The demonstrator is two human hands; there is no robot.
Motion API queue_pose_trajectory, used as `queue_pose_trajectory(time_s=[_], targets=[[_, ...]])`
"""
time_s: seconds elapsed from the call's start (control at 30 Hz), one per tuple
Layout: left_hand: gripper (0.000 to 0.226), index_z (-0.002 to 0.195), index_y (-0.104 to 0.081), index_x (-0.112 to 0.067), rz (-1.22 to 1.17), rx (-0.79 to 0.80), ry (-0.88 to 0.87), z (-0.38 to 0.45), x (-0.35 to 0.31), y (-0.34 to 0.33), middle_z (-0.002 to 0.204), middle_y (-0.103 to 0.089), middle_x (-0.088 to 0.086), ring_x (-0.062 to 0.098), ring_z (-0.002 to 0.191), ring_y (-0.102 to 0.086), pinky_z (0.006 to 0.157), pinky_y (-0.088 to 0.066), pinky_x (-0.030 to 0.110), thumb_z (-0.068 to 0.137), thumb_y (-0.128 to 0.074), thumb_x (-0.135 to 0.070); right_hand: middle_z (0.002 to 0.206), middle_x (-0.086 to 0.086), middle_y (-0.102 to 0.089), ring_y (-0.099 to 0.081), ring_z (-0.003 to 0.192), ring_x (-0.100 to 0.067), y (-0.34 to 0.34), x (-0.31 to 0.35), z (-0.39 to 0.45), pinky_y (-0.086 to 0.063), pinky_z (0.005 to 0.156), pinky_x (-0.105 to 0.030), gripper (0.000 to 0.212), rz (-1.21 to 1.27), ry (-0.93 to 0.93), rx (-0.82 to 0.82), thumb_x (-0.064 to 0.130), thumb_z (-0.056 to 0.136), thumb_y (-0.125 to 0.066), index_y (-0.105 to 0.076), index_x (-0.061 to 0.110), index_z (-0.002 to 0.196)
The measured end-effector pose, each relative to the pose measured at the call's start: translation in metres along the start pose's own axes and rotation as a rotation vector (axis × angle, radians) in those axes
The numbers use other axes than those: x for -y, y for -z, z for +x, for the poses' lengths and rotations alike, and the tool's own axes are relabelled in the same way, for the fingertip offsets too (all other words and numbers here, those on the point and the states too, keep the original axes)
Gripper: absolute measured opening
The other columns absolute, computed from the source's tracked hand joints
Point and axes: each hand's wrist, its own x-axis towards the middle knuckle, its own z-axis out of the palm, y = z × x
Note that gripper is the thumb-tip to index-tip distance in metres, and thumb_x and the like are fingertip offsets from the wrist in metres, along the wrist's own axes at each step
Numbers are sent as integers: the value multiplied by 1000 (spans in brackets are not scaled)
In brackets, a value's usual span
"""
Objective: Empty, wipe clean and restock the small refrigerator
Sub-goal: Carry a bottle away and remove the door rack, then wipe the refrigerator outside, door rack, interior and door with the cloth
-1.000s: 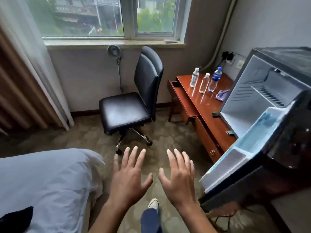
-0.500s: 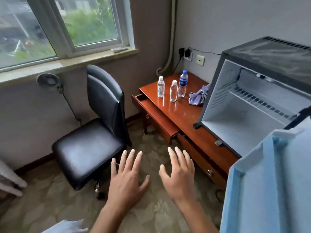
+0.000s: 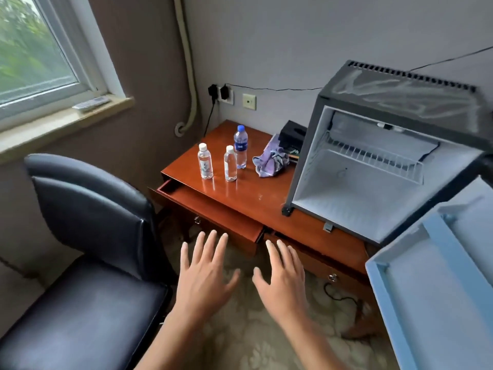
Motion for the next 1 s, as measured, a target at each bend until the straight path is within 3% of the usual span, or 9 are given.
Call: queue_pose_trajectory(time_s=[0.2,0.37,0.57,0.67,0.77,1.0], targets=[[86,162,-20,-28,-46,45,-132,59,43,5,170,-19,0,23,158,-5,126,-1,53,89,-32,-71,156,-5,-45,-38,146,-30,-20,33,31,-34,118,-46,66,-30,-119,-111,44,89,-63,-49,19,149],[80,160,-21,-38,-57,92,-233,126,53,-13,170,-18,-2,25,158,-6,126,-4,56,89,-30,-72,163,-2,-33,-25,152,-25,-32,36,93,-24,123,-42,67,-66,-162,-91,45,95,-57,-38,24,155],[80,161,-23,-35,-36,121,-286,243,45,-47,170,-18,0,25,158,-6,126,-3,53,88,-37,-66,165,-5,-27,-21,153,-27,-53,11,227,-23,125,-44,68,-119,-137,-71,47,97,-54,-32,25,157],[81,160,-24,-31,-11,205,-280,307,32,-65,169,-20,4,27,158,-9,127,-9,50,85,-37,-60,162,-9,-32,-27,150,-32,-62,-9,301,-27,123,-48,67,-128,-160,-52,44,95,-58,-37,22,154],[80,155,-40,-25,-15,224,-252,365,18,-77,163,-35,8,31,154,-26,123,-23,50,81,-36,-58,156,-12,-39,-36,143,-36,-72,-26,371,-35,116,-51,65,-122,-184,-30,42,89,-62,-45,19,148],[73,144,-52,-18,-42,265,-234,442,13,-108,155,-48,11,36,147,-39,117,-38,54,78,-38,-45,144,-12,-42,-41,131,-35,-124,-58,514,-42,104,-45,66,-173,-224,103,48,84,-68,-47,24,141]])
